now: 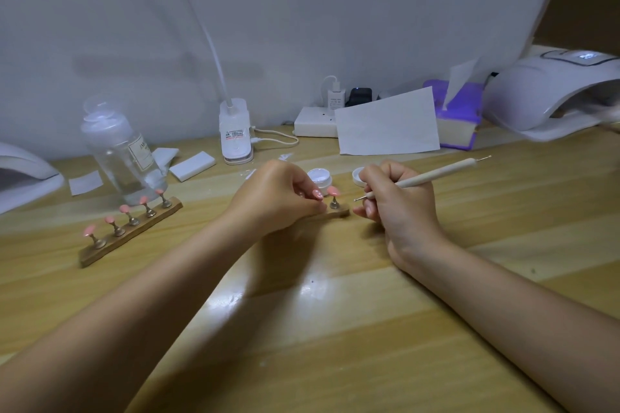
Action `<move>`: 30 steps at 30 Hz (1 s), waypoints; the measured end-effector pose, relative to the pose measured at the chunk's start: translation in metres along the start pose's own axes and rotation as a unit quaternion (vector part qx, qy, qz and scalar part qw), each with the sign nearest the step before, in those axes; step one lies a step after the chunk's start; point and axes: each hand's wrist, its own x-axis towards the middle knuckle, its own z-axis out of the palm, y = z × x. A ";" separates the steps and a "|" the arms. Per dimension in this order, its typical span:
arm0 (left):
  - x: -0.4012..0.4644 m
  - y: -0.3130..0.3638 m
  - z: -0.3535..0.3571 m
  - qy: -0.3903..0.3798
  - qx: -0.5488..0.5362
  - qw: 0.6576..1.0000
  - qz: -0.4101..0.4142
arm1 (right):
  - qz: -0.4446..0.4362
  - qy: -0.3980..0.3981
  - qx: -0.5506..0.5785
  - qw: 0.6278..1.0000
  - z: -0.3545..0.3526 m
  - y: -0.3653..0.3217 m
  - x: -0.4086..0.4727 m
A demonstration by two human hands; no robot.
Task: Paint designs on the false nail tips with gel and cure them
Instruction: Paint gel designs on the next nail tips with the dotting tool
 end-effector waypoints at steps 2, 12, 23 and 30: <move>0.001 0.001 0.000 -0.012 0.012 1.000 0.004 | 0.000 0.000 0.004 1.000 0.000 0.000 0.000; -0.004 0.021 0.011 0.039 0.106 0.993 0.024 | -0.001 0.004 0.011 1.000 0.000 -0.002 -0.002; -0.013 0.029 0.014 0.095 0.181 0.970 0.133 | 0.022 0.037 0.057 0.997 0.000 -0.006 -0.002; -0.047 0.023 0.022 0.103 -0.240 0.954 0.147 | 0.055 0.077 0.110 0.989 -0.001 -0.006 0.003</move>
